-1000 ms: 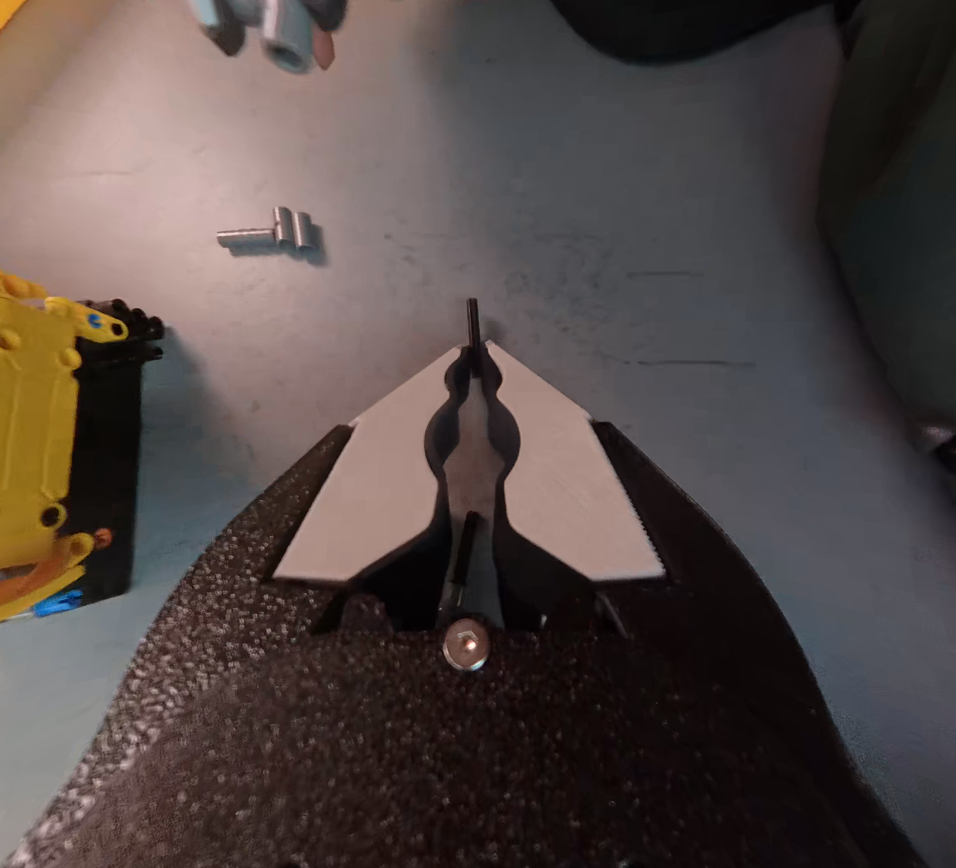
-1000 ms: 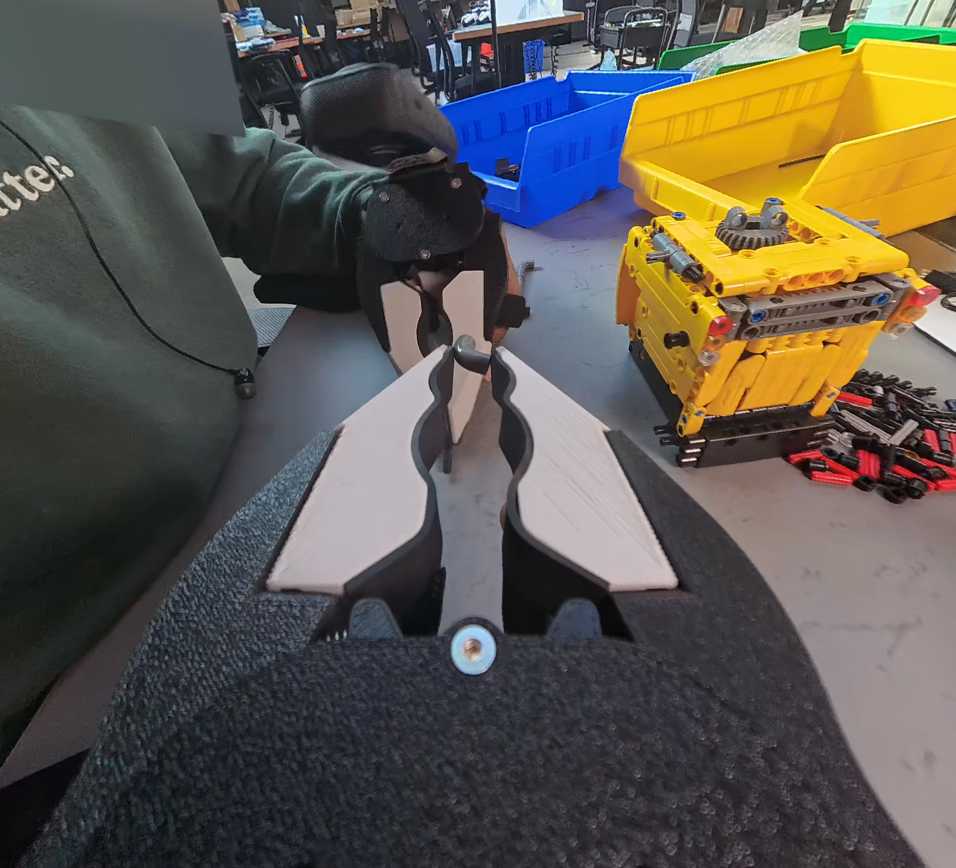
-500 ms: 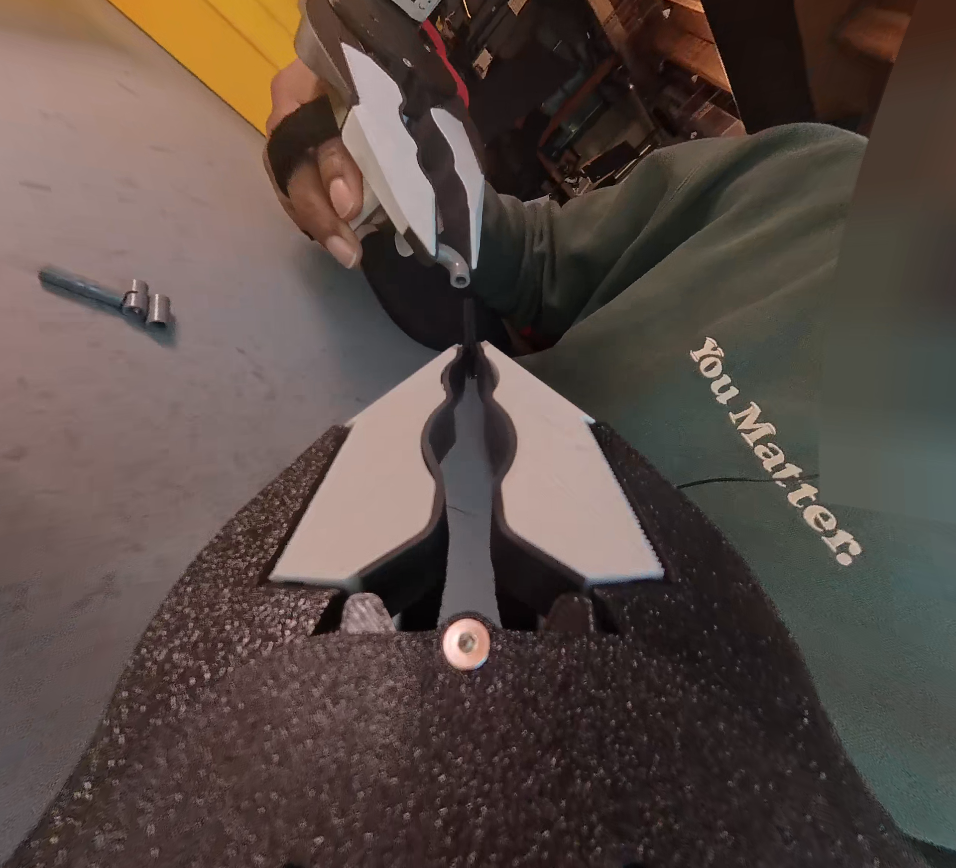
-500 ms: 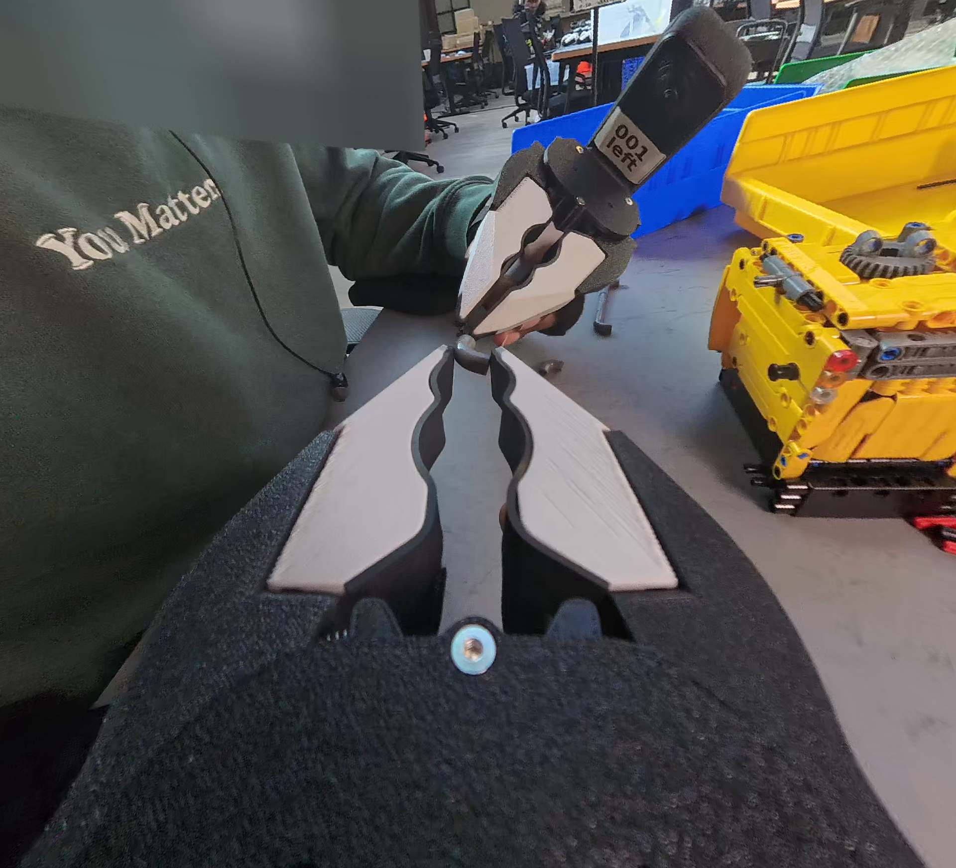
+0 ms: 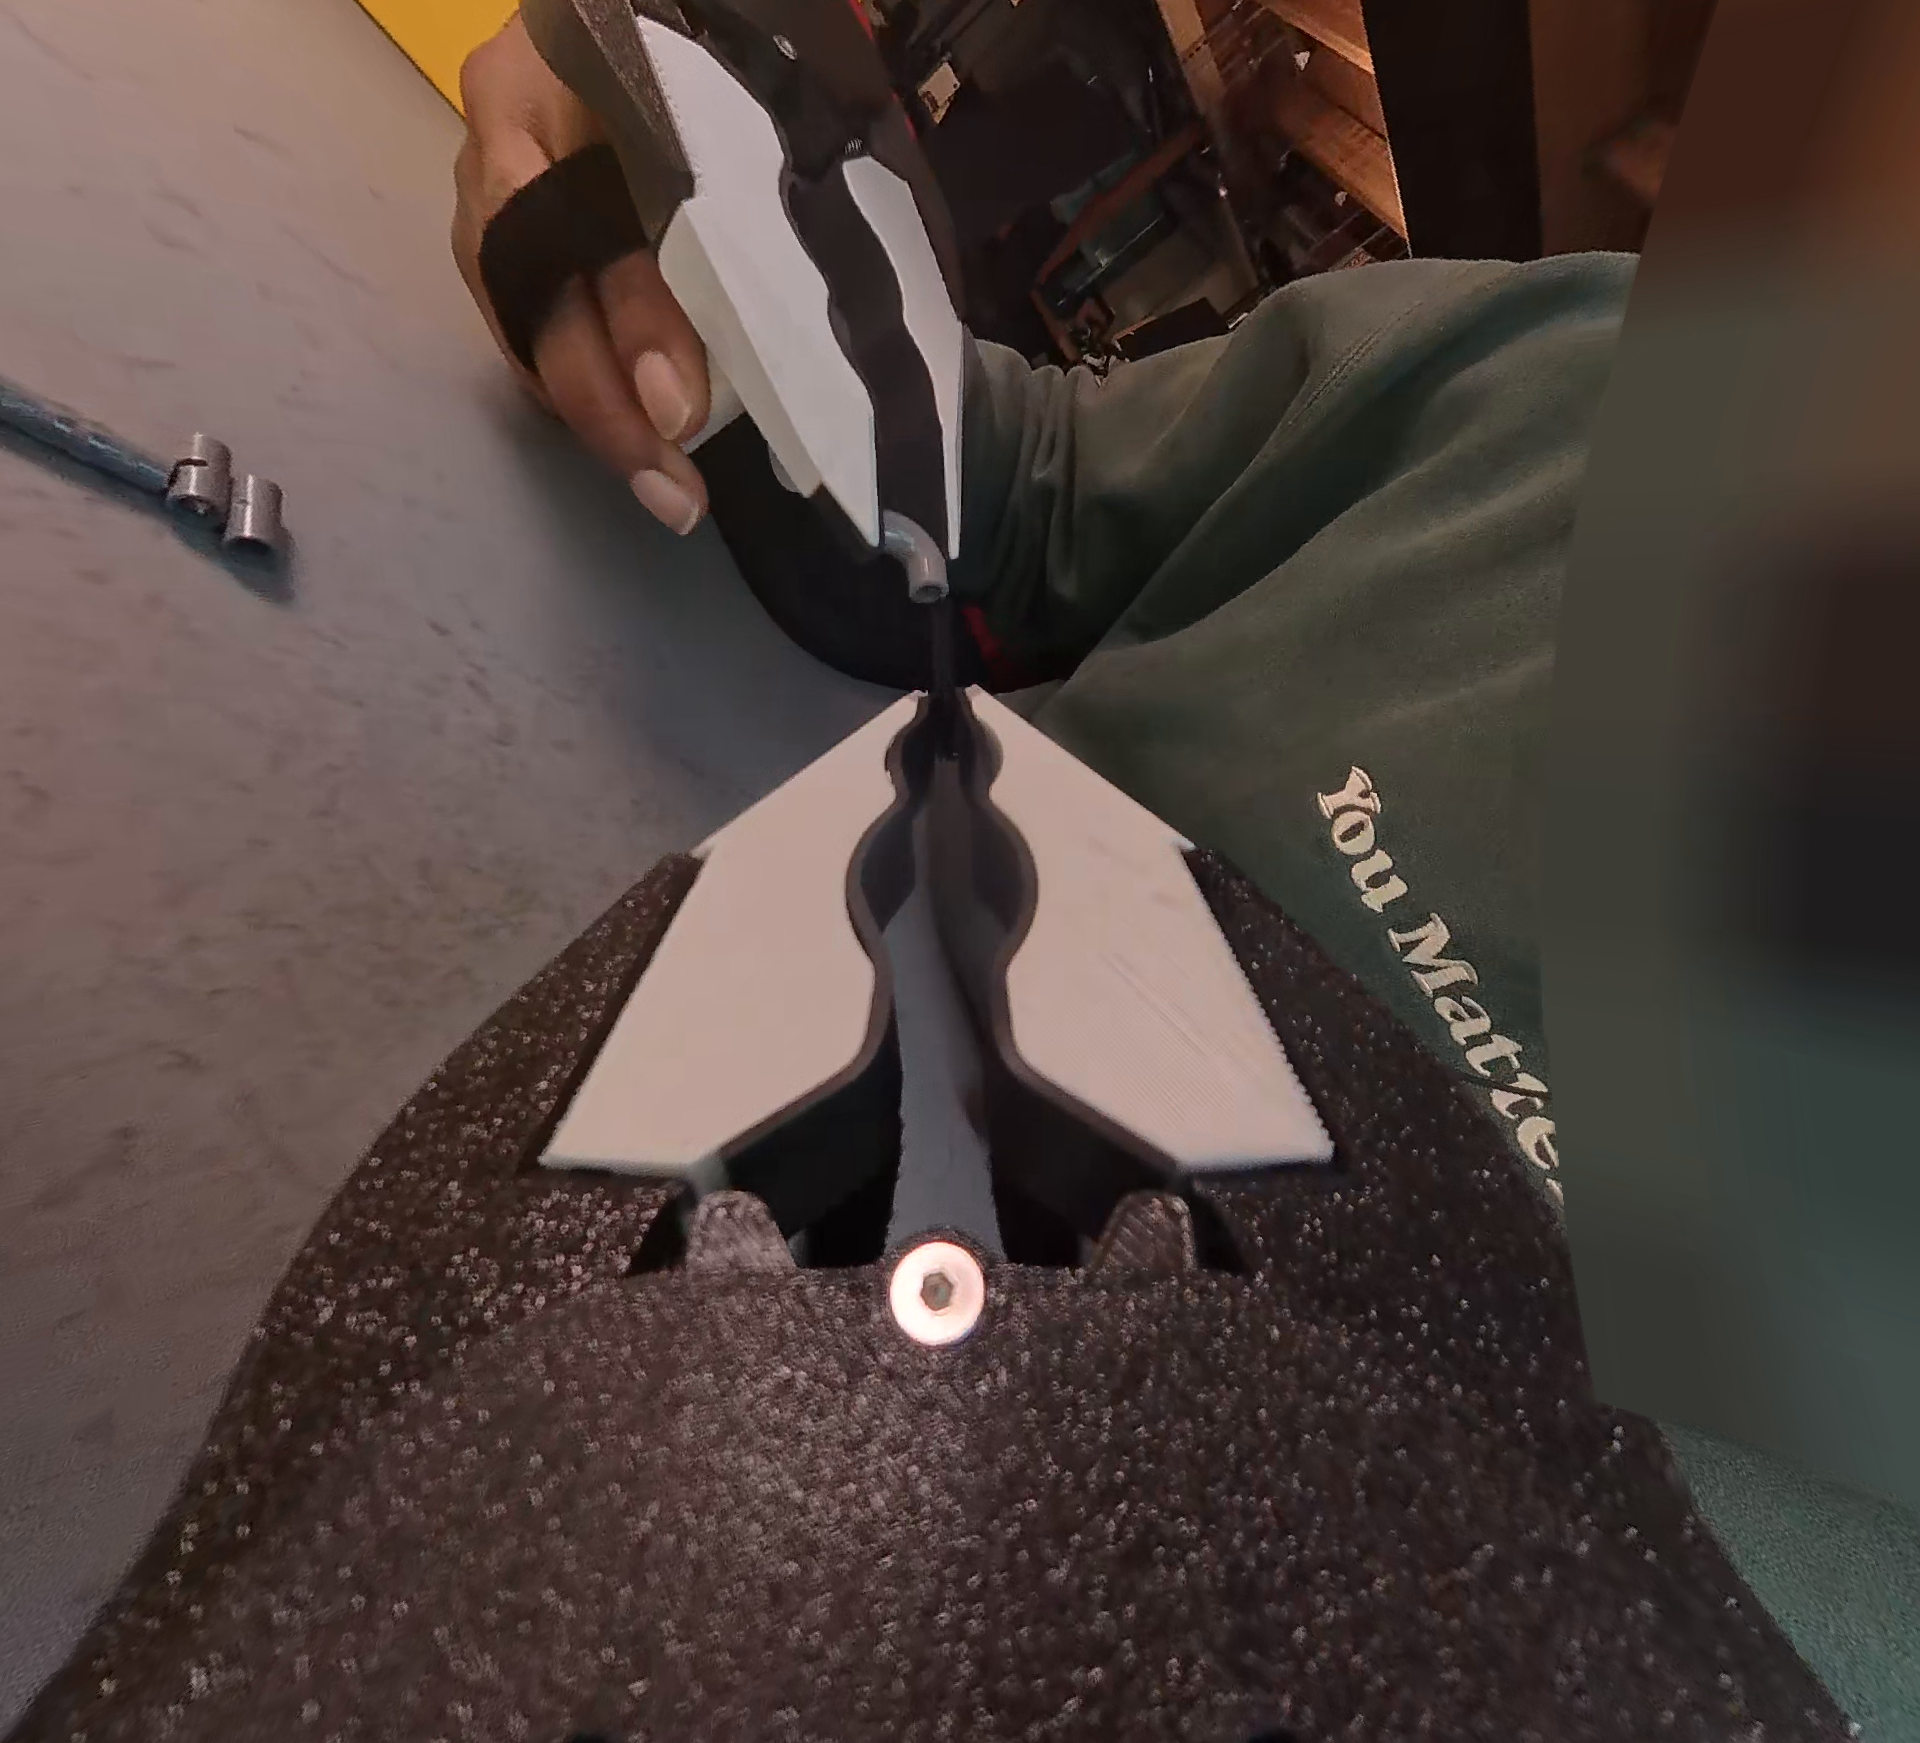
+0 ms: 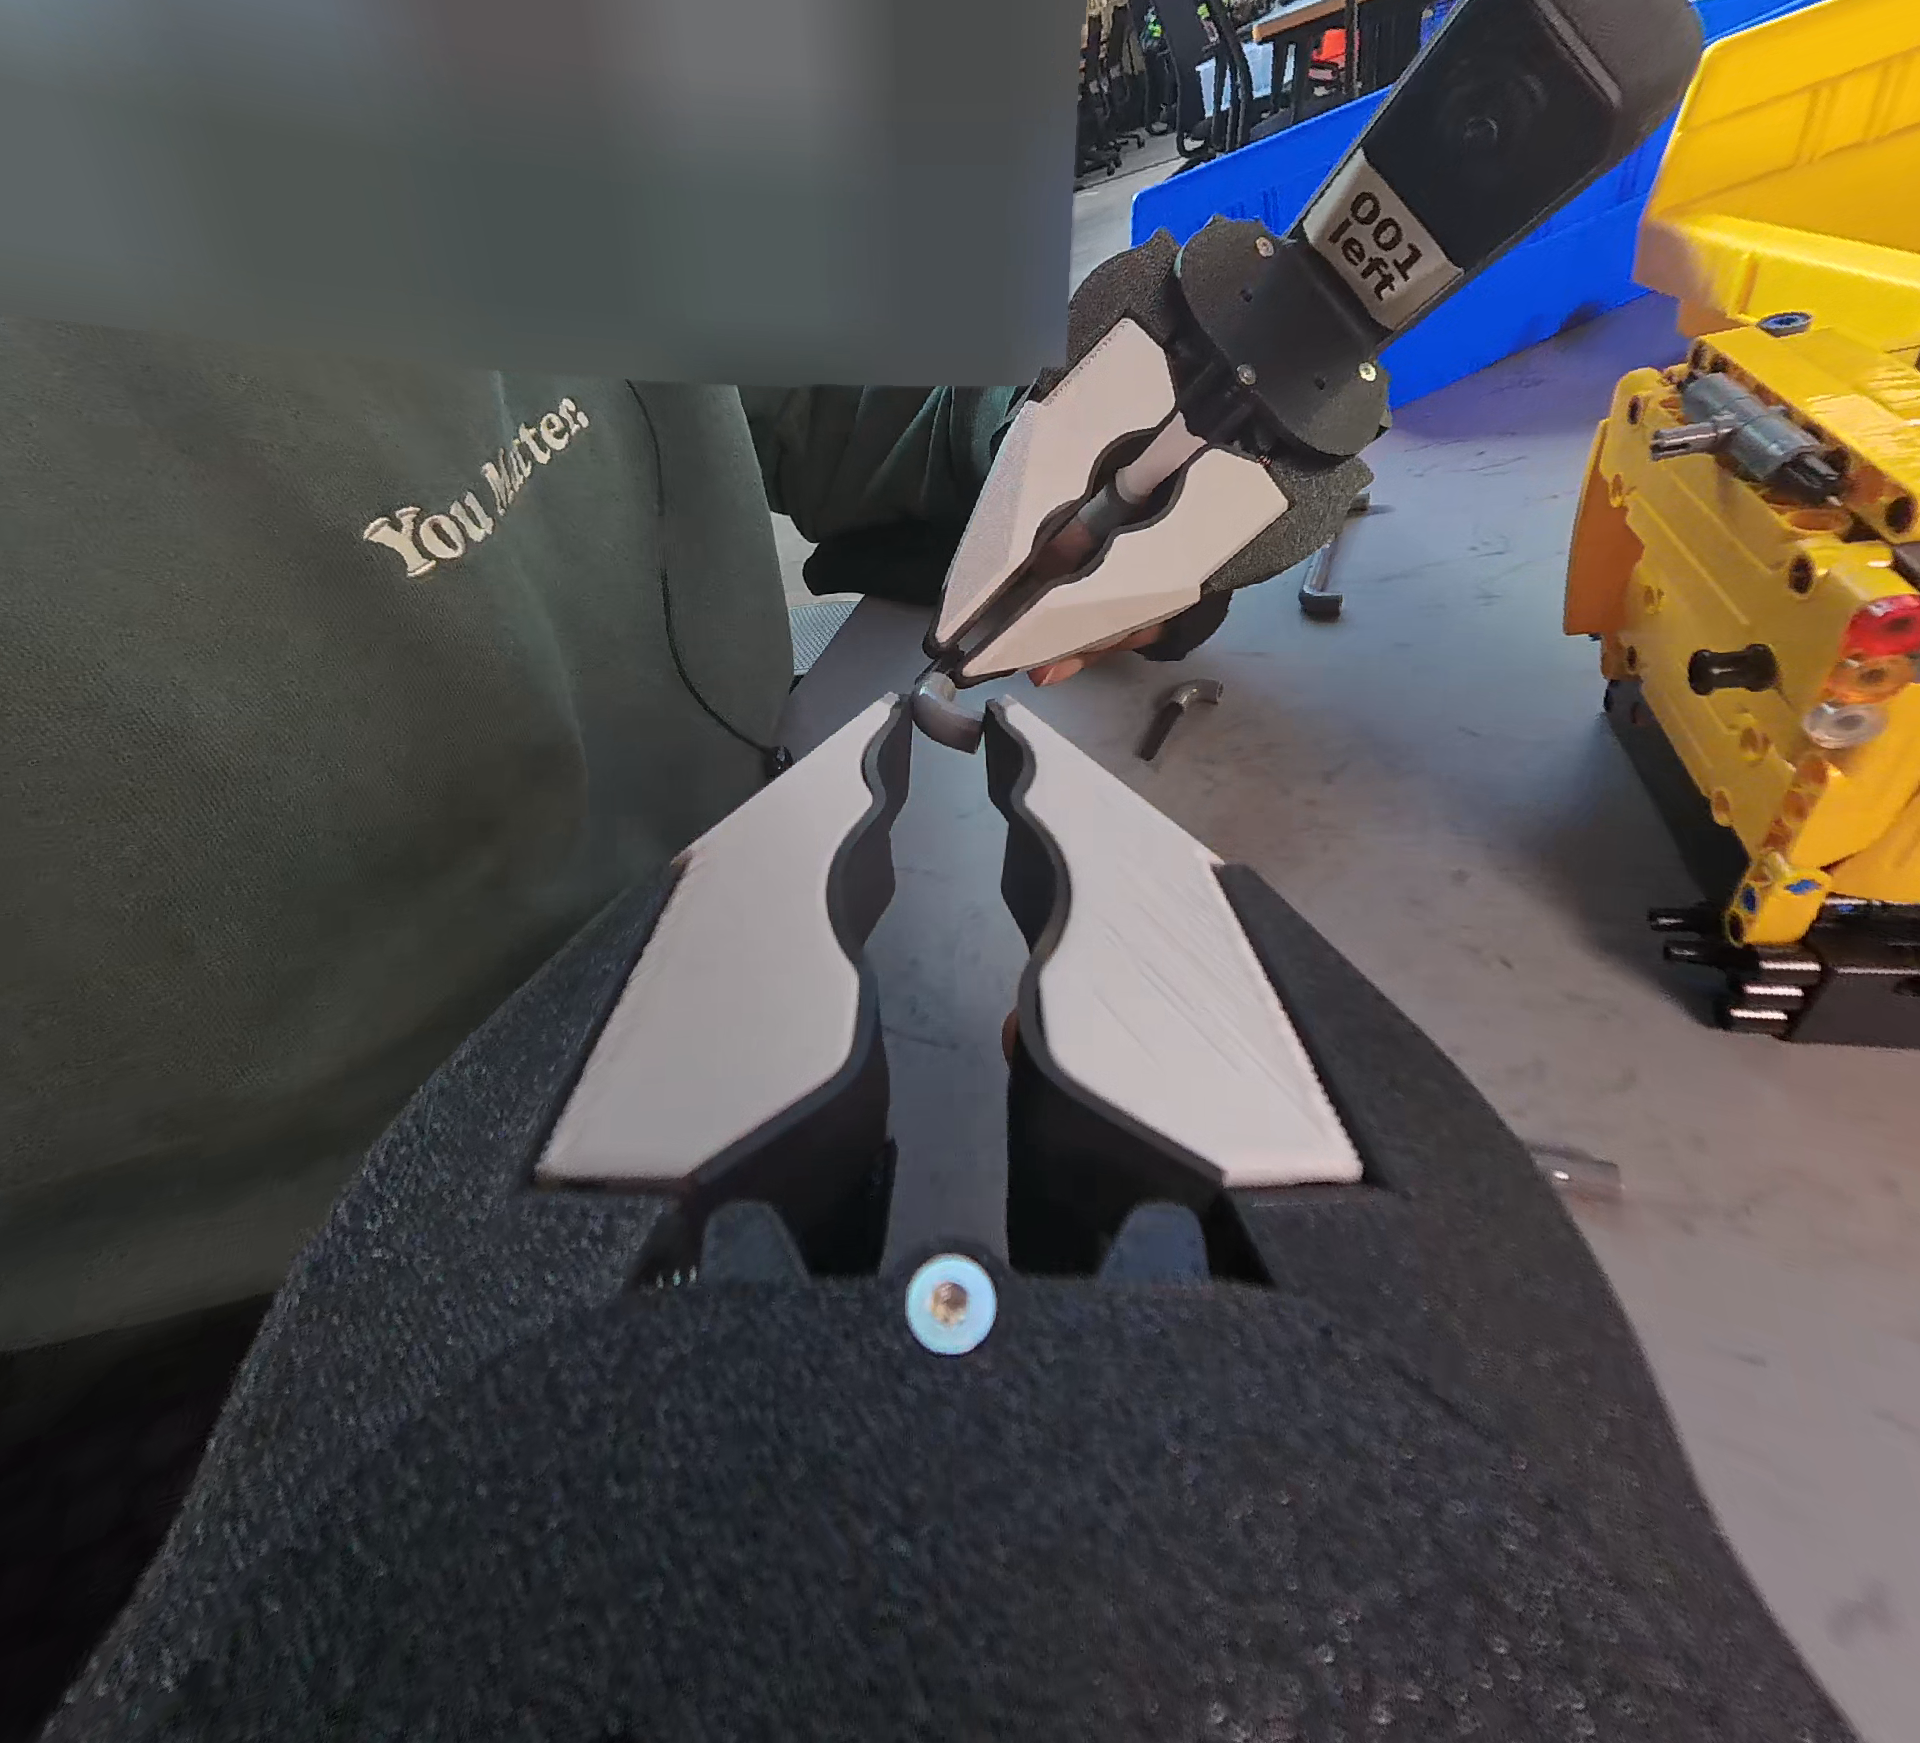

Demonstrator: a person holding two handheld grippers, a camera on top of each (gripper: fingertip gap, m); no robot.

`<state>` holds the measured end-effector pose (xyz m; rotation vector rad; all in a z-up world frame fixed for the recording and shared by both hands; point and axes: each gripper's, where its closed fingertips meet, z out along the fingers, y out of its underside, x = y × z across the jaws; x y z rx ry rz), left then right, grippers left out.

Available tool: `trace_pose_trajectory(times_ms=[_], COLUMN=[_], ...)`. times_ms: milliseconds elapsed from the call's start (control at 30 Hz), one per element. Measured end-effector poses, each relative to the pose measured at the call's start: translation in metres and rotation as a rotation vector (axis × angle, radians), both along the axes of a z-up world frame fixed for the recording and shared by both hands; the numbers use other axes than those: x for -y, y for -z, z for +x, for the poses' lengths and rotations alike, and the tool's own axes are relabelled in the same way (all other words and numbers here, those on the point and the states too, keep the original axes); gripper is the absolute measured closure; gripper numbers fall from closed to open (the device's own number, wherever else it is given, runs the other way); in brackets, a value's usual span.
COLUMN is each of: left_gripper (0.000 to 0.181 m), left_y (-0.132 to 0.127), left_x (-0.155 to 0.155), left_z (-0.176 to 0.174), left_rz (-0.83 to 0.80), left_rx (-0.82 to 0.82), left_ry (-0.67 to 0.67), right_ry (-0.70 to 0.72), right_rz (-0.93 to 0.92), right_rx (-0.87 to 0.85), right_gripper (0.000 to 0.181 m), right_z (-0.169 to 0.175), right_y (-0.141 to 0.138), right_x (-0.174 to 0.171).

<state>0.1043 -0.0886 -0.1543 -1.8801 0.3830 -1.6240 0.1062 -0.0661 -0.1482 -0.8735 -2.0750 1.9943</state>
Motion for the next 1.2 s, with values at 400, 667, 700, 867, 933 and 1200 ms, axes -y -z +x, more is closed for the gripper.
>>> trace_pose_trajectory(times_ms=[400, 667, 700, 867, 933, 1200], left_gripper=[0.179, 0.181, 0.181, 0.180, 0.180, 0.180], left_y=[0.007, 0.020, 0.024, 0.034, 0.042, 0.072], left_x=[0.002, 0.000, 0.000, -0.001, 0.000, 0.003], left_z=[0.004, 0.003, 0.003, 0.005, 0.005, 0.007], left_rz=[-0.009, -0.014, -0.017, -0.013, -0.011, 0.027], left_rx=[-0.034, -0.124, -0.144, -0.217, -0.271, -0.509], left_ry=[0.018, 0.005, 0.005, 0.005, 0.008, 0.032], right_ry=[-0.025, -0.028, -0.024, 0.001, -0.001, -0.021], right_rz=[0.058, 0.237, 0.270, 0.329, 0.385, 0.554], right_rx=[0.020, 0.080, 0.087, 0.104, 0.130, 0.185], right_gripper=[0.168, 0.169, 0.168, 0.168, 0.168, 0.168], right_z=[0.004, 0.006, 0.006, 0.006, 0.007, 0.010], right_y=[0.007, 0.028, 0.033, 0.038, 0.048, 0.082], right_x=[0.007, 0.009, 0.009, 0.006, 0.006, 0.011])
